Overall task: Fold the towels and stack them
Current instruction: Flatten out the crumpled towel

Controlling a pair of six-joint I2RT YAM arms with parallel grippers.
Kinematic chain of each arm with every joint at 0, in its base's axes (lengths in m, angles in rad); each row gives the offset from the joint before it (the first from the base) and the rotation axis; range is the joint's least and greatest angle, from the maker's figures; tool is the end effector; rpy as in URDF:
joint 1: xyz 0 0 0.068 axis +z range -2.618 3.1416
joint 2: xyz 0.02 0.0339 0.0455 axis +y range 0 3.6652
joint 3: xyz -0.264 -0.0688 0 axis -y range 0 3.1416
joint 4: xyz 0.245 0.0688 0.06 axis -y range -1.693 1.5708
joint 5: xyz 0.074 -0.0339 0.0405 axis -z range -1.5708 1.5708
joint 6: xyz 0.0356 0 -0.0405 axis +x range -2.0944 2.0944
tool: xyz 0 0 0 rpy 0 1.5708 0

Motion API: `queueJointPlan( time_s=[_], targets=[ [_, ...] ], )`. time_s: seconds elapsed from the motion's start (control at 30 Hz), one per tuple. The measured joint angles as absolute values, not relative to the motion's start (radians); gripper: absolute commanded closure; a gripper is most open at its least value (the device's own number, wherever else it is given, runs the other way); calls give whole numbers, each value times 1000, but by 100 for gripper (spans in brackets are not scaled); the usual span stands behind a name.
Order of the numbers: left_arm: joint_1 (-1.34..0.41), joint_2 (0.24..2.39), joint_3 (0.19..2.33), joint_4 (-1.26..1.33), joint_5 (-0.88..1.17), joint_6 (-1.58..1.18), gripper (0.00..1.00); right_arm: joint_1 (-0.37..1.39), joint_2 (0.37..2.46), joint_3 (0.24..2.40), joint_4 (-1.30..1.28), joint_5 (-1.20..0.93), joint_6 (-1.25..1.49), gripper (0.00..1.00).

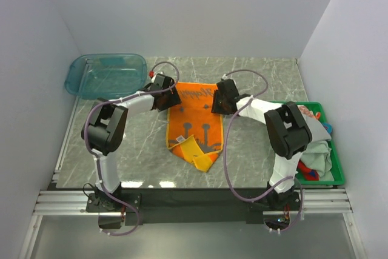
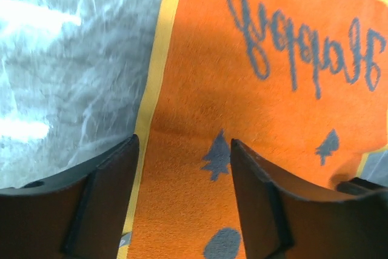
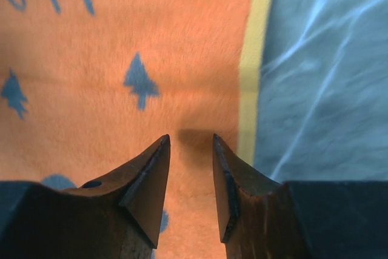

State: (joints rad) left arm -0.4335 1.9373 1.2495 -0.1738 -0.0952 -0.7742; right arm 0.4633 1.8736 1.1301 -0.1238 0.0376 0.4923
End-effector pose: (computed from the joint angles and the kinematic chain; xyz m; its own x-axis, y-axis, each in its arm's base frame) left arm 0.3765 -0.1705 0.1677 -0.7455 -0.4219 -0.5160 -0.2227 0.8874 -0.4037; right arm 0.3500 0.1733 0.1603 -0.8020 0.1273 -0.5836 -0.0519 0.9585 0.2805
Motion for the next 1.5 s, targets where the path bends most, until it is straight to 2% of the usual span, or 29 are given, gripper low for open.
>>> queueJointPlan(
  time_s=[0.03, 0.13, 0.27, 0.33, 0.4, 0.5, 0.6, 0.73, 0.97, 1.1, 1.13, 1.2, 1.23, 1.37, 1.5],
  targets=[
    [-432, 1940, 1260, -179, -99, -770, 22, 457, 1874, 1140, -131, 42, 484, 55],
    [-442, 1900, 1246, -192, -117, -757, 11, 454, 1818, 1121, -145, 54, 463, 49],
    [-505, 1745, 1160, -213, -129, -717, 12, 477, 1618, 991, -147, 72, 456, 39],
    [-560, 1671, 1126, -223, -127, -696, 12, 487, 1493, 907, -150, 85, 470, 31],
    [-632, 1615, 1100, -228, -123, -675, 14, 488, 1378, 828, -150, 91, 482, 27],
    [-728, 1594, 1079, -249, -109, -644, 16, 488, 1232, 720, -149, 97, 498, 27],
    [-778, 1625, 1078, -282, -116, -611, 20, 489, 1131, 634, -150, 97, 505, 27],
    [-799, 1732, 1124, -354, -129, -561, 30, 492, 1016, 535, -156, 95, 511, 27],
    [-815, 1818, 1179, -421, -128, -524, 43, 492, 922, 469, -179, 105, 519, 27],
    [-833, 1829, 1192, -431, -124, -514, 62, 492, 912, 464, -181, 110, 519, 27],
    [-837, 1830, 1192, -432, -121, -513, 73, 492, 912, 462, -181, 110, 519, 27],
    [-843, 1830, 1192, -438, -118, -511, 83, 493, 912, 454, -179, 111, 519, 28],
    [-846, 1829, 1192, -439, -117, -510, 91, 493, 911, 449, -180, 111, 520, 28],
    [-849, 1795, 1159, -439, -106, -509, 92, 493, 911, 437, -181, 107, 519, 28],
    [-849, 1673, 1059, -451, -88, -518, 87, 493, 910, 437, -181, 77, 514, 28]
  ],
)
